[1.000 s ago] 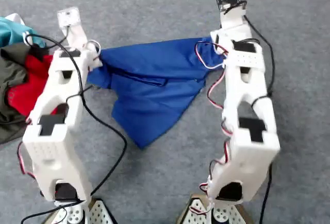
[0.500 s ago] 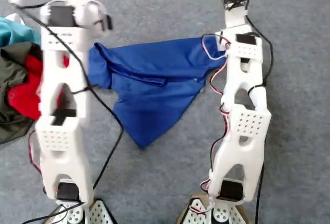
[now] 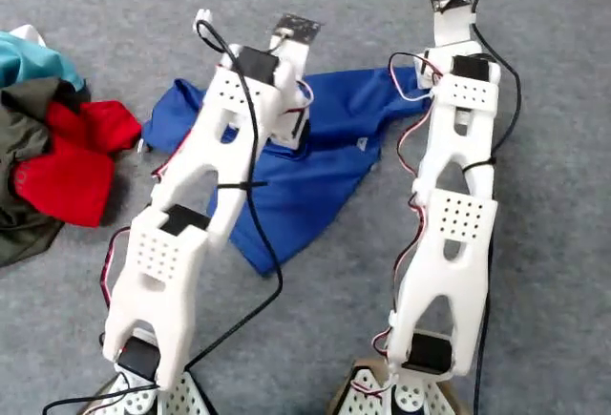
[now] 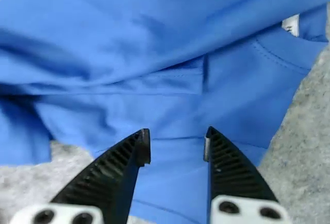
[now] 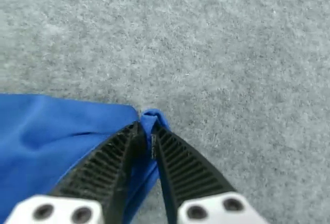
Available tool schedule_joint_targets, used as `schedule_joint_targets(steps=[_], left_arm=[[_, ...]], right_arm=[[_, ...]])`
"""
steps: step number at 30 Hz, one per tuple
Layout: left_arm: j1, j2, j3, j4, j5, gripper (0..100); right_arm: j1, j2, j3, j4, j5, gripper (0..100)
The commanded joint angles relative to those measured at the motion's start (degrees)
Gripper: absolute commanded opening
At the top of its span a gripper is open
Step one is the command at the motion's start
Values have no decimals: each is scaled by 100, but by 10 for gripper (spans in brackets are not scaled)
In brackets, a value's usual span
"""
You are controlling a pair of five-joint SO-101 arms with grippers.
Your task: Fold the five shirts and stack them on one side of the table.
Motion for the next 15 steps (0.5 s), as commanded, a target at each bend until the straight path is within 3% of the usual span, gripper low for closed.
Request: schedule_joint_targets(steps=[1, 5, 15], left_arm=[[158, -57, 167, -413, 105, 178], [246, -57, 519, -905, 484, 178], [185, -48, 1705, -2400, 519, 178]], right_arm=[[84, 84, -699, 149, 26, 2], [84, 321, -1130, 299, 26, 2], [75, 585, -1596, 475, 44, 2]])
